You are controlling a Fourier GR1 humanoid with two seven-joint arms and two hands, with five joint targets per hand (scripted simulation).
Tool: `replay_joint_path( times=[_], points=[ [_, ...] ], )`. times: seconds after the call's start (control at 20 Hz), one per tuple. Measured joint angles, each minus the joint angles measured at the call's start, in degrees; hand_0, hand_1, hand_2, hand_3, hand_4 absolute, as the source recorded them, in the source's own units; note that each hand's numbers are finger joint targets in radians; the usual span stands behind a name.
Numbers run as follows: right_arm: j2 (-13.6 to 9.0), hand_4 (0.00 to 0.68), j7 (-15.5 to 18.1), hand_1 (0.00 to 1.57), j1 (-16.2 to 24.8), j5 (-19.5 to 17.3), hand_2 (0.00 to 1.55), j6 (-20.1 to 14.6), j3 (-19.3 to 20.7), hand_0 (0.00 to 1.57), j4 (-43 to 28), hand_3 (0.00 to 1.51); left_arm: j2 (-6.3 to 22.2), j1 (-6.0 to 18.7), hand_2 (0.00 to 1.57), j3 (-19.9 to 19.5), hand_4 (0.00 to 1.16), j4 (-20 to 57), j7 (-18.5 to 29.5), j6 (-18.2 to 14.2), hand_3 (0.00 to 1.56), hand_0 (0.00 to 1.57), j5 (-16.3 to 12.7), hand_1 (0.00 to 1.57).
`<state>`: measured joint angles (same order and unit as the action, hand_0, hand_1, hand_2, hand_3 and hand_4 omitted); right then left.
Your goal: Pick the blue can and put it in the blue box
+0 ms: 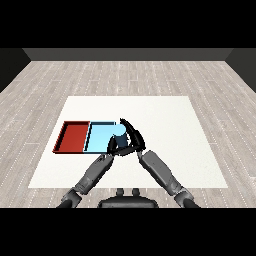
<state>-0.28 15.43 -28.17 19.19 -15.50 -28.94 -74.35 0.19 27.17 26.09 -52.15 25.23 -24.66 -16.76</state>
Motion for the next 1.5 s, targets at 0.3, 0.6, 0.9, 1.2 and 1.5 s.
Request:
replay_joint_path(
  times=[0.3, 0.6, 0.9, 1.2, 1.5],
  points=[
    [-1.9, 0.000, -1.6, 0.00, 2.8, 0.0, 0.00, 3.0, 2.9, 0.00, -4.7, 0.00, 0.4, -0.7, 1.57, -1.7, 1.13, -0.4, -0.1, 0.4, 1.50, 1.57, 2.9, 1.57],
    [-3.6, 0.000, -3.1, 0.00, 8.3, -0.5, 0.00, 5.0, 6.6, 0.00, -12.2, 0.00, 0.3, -0.9, 1.57, -2.1, 1.13, -0.8, -1.1, -0.7, 1.49, 1.57, 3.7, 1.57],
    [-7.4, 0.000, -3.6, 0.00, 16.7, 1.6, 0.00, 6.2, 11.1, 0.00, -23.3, 0.00, 1.6, -0.5, 1.57, -4.2, 1.13, 0.1, -1.9, 0.2, 1.49, 1.57, 5.7, 1.57],
    [-10.6, 0.000, -1.7, 0.00, 22.6, 4.2, 0.00, 8.5, 17.9, 0.00, -27.8, 0.00, 5.3, 0.5, 1.57, -7.4, 1.15, 0.5, -5.0, 0.6, 1.49, 1.57, 7.1, 1.57],
    [-11.6, 0.000, -0.8, 0.00, 25.7, 4.8, 0.00, 9.2, 21.1, 0.00, -28.3, 0.00, 11.6, 2.6, 1.57, -13.9, 1.08, 7.6, -8.0, 2.4, 1.51, 1.57, 5.8, 1.57]
  ],
)
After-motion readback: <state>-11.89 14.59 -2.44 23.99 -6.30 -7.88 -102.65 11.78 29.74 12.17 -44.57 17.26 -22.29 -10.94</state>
